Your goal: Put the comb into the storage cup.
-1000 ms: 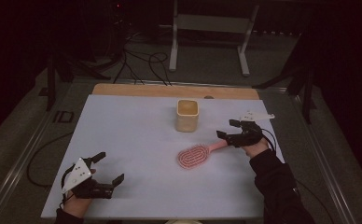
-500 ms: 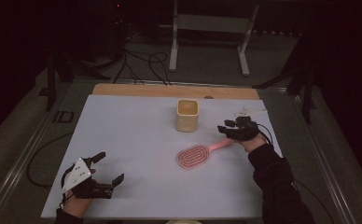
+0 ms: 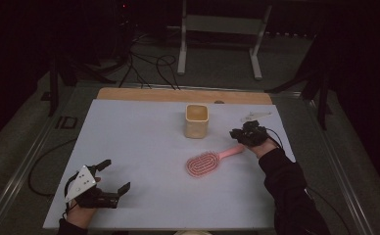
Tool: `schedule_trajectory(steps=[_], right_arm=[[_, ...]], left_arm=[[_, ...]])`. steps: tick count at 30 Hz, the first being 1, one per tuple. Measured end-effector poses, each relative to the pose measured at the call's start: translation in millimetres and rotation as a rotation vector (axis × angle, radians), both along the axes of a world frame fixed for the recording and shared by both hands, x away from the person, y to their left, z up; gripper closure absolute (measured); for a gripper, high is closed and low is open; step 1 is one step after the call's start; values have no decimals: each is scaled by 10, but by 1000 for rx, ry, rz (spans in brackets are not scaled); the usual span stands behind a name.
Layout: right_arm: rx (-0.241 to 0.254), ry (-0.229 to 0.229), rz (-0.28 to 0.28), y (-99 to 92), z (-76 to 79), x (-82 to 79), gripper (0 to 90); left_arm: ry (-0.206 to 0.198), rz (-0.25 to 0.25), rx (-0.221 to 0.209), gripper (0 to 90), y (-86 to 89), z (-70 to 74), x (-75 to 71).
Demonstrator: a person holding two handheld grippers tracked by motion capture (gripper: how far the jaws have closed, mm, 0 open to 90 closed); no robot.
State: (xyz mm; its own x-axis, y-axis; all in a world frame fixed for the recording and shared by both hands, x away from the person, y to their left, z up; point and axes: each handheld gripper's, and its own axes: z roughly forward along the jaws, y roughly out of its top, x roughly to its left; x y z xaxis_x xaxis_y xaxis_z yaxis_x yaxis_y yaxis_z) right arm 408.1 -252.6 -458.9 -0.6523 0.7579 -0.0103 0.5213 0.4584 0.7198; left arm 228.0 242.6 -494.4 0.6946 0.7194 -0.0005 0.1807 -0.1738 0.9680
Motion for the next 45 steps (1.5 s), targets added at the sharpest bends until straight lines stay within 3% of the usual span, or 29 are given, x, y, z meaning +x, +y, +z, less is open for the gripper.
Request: schedule_trajectory(steps=[10,17,26,45], right_arm=[[-66,43,17,38,-95,50,892],[-101,67,11,53,-157,76,900],[-194,100,32,103,-213,86,900],[-221,129,55,95,-276,59,900]], left_arm=[[0,-2,-1,1,3,0,1],[3,-2,-4,1,5,-3,6],[3,-3,-2,1,4,-3,4],[6,-5,-2,1,1,-7,7]])
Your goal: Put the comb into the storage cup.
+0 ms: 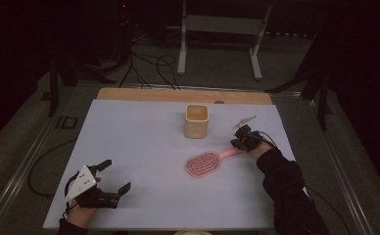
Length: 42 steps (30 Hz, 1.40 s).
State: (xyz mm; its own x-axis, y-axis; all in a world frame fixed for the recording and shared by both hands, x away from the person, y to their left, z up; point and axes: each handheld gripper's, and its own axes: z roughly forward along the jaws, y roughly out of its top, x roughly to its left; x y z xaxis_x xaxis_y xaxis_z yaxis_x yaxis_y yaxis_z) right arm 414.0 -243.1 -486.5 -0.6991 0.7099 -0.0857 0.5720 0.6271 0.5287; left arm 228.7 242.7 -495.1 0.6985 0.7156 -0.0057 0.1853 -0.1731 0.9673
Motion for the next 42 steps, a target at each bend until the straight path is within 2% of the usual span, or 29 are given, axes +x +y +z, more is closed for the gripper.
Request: schedule_trajectory(steps=[13,25,42], right_arm=[[-7,19,5,-87,-62,-159,900],[-4,24,-1,-244,-73,-450,900],[17,34,8,-321,-87,-838,900]], left_arm=[[4,0,0,1,-2,-2,0],[5,-1,3,1,-7,-3,3],[6,3,-2,1,-6,-3,5]])
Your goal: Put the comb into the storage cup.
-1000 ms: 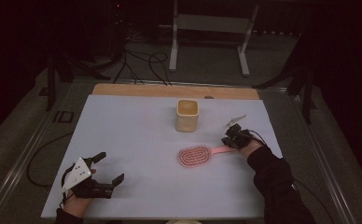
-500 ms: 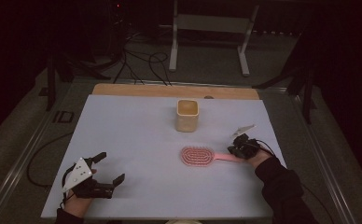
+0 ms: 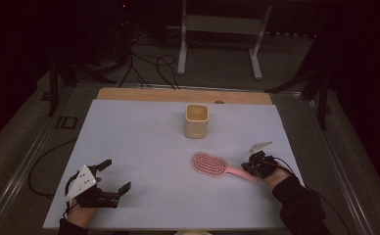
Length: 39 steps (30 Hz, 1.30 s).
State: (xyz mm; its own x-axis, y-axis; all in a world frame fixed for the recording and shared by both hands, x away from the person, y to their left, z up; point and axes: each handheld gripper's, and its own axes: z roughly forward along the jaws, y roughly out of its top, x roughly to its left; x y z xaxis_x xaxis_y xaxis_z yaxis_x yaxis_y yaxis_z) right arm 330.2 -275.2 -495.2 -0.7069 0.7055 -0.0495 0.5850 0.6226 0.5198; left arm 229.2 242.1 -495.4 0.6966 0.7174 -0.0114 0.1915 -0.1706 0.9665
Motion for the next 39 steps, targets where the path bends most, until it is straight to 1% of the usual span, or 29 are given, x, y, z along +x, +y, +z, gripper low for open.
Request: schedule_trajectory(steps=[3,4,5,8,9,10,11,14,15,16,18,20,23,26,27,30,32,33,34,39], right_arm=[[3,1,2,-1,1,-27,900],[18,4,2,-7,-5,-114,900],[18,4,2,-7,-5,-114,900],[24,5,0,-8,-5,-177,900],[30,5,3,0,-5,-223,900],[30,5,3,0,-5,-223,900],[32,4,10,11,-5,-267,900],[34,4,13,19,-2,-288,900],[27,-1,20,46,12,-332,900],[34,-4,29,67,26,-371,900],[34,-2,34,81,32,-391,900],[35,6,50,125,21,-441,900],[31,10,60,145,2,-463,900],[42,15,54,166,-12,-484,900],[41,17,61,170,-11,-491,900],[37,13,67,185,-4,-505,900],[44,-2,64,176,23,-502,900],[44,-2,64,176,23,-502,900],[51,-13,52,164,50,-496,900],[45,-32,25,132,113,-484,900]], left_arm=[[-1,0,-2,1,-1,2,1],[-1,0,-2,1,-1,2,1],[0,0,-2,1,0,1,1],[-3,0,-1,1,-1,4,-1],[-2,0,-3,1,0,3,0],[-1,1,-2,1,1,2,0],[0,1,-3,1,2,2,0],[-1,0,-4,1,0,3,1],[-1,-1,-2,1,-1,2,2],[0,-1,-1,1,-3,2,1],[-3,0,0,1,-2,5,-4],[-1,0,-2,1,-1,2,1],[-1,-1,1,1,-2,2,-4],[-2,-1,0,1,-1,4,-3],[-2,0,0,1,-1,3,-2],[-4,-2,2,1,-5,4,-6],[-2,-2,-1,1,-6,3,-3],[-1,-2,2,1,-5,2,-2],[-1,-2,2,1,-5,2,-3],[-1,-2,5,1,-5,2,-1]])
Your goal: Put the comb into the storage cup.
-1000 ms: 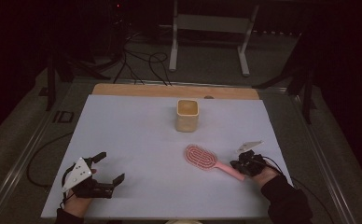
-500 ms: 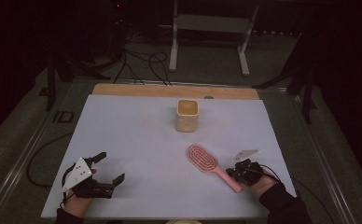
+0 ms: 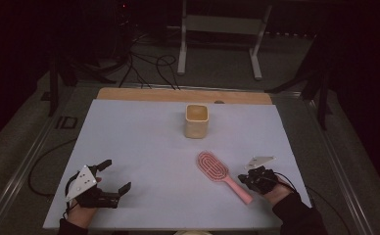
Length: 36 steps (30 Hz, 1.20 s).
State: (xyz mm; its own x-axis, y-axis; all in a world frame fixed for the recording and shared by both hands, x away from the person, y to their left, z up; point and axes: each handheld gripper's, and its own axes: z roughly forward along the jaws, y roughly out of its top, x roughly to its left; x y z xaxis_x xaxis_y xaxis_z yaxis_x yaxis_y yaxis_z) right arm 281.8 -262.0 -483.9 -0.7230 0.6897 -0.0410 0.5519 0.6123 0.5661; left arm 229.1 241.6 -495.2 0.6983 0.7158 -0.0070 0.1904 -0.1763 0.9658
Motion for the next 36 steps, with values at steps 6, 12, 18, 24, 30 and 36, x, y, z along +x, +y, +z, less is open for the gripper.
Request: schedule_trajectory(steps=[6,12,18,24,30,36], right_arm=[[6,-27,-5,-6,130,-6,899],[12,-37,2,30,243,-14,874],[38,-13,13,108,318,-27,676],[52,22,27,180,299,-15,502],[50,45,26,239,300,6,358],[24,72,32,302,280,13,199]], left_arm=[[0,1,1,1,-1,-1,0],[-1,0,2,1,-3,0,-3],[-1,0,3,1,-2,0,-2],[-2,0,2,1,-3,1,-5],[-2,0,3,1,-2,1,-3],[-2,0,2,1,-1,1,-3]])
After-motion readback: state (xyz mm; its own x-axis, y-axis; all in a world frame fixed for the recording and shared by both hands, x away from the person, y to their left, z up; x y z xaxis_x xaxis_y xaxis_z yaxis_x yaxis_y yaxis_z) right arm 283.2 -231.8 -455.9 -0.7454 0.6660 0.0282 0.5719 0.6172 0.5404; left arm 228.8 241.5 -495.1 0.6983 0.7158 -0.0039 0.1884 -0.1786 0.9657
